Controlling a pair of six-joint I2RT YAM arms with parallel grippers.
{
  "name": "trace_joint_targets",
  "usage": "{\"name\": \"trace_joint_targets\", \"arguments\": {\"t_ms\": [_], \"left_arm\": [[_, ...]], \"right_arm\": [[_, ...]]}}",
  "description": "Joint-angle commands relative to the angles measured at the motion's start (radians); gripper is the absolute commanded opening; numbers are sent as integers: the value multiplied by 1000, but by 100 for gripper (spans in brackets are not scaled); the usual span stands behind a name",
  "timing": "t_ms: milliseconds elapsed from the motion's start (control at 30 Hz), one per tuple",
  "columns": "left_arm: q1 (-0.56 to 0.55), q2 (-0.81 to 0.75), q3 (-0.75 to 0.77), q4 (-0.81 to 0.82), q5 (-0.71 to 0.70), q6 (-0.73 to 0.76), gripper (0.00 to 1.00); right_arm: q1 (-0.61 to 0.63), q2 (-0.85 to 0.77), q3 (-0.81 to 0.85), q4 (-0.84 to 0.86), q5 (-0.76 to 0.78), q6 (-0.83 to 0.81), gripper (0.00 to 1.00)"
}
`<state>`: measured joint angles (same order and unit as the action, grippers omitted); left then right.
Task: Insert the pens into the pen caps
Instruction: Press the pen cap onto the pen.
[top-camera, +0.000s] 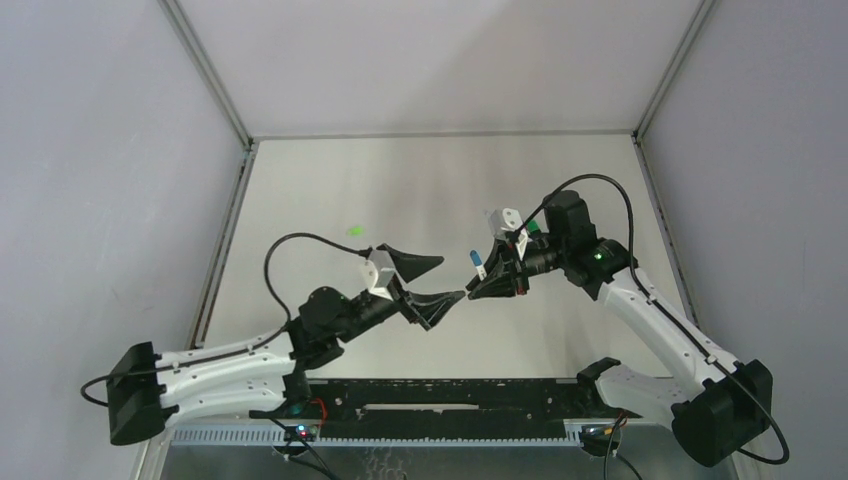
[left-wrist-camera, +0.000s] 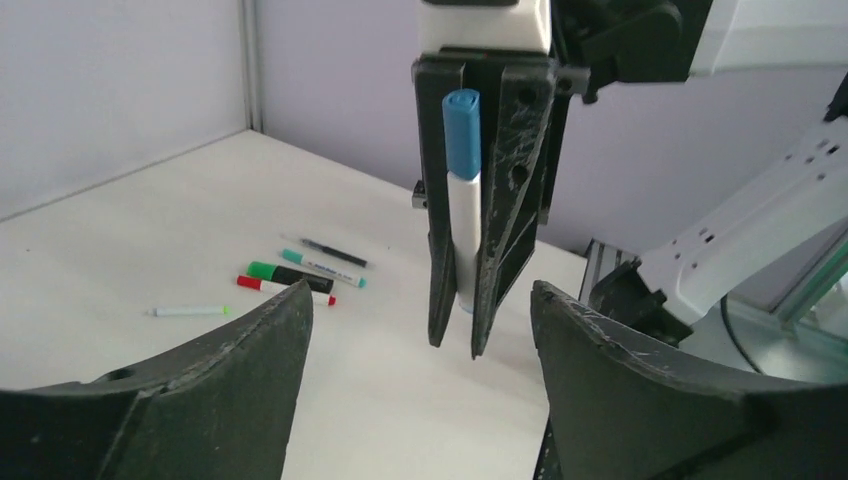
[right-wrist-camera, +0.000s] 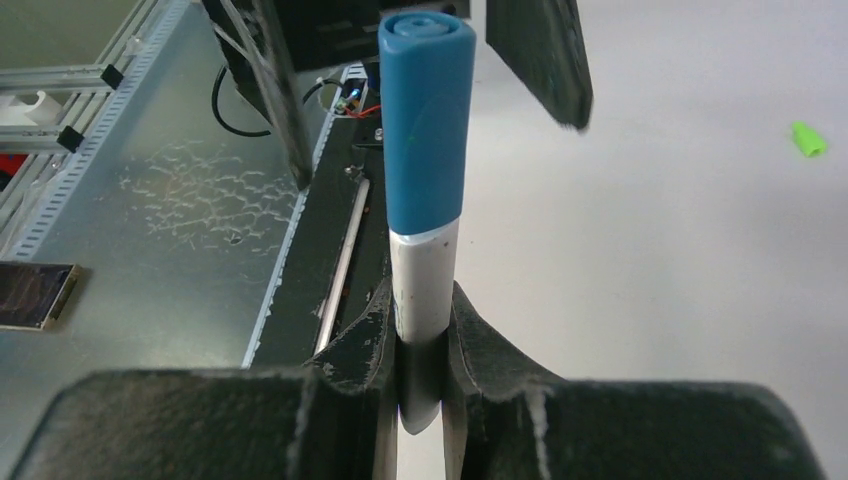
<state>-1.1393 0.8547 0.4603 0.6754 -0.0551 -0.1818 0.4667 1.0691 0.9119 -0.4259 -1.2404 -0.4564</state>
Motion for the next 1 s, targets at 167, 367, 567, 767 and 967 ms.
{"name": "trace_joint_targets", "arguments": {"t_ms": [167,367,567,767,967], "left_arm": [[60,143,77,219,163,-15,71],[64,203,104,267,219,-35,66],[64,234,113,297,253,-53,64],[67,261,128,300,253,-59,54],[70,284,148,300,268,-74,43]], "right_arm": [[22,12,38,-13,-43,-50,0],[29,18,37,-19,-37,-57,1],[31,18,38,-20,-37,-59,3],[32,19,38,-20,-43,-57,3],[36,19,38,-22,-39,-60,3]]}}
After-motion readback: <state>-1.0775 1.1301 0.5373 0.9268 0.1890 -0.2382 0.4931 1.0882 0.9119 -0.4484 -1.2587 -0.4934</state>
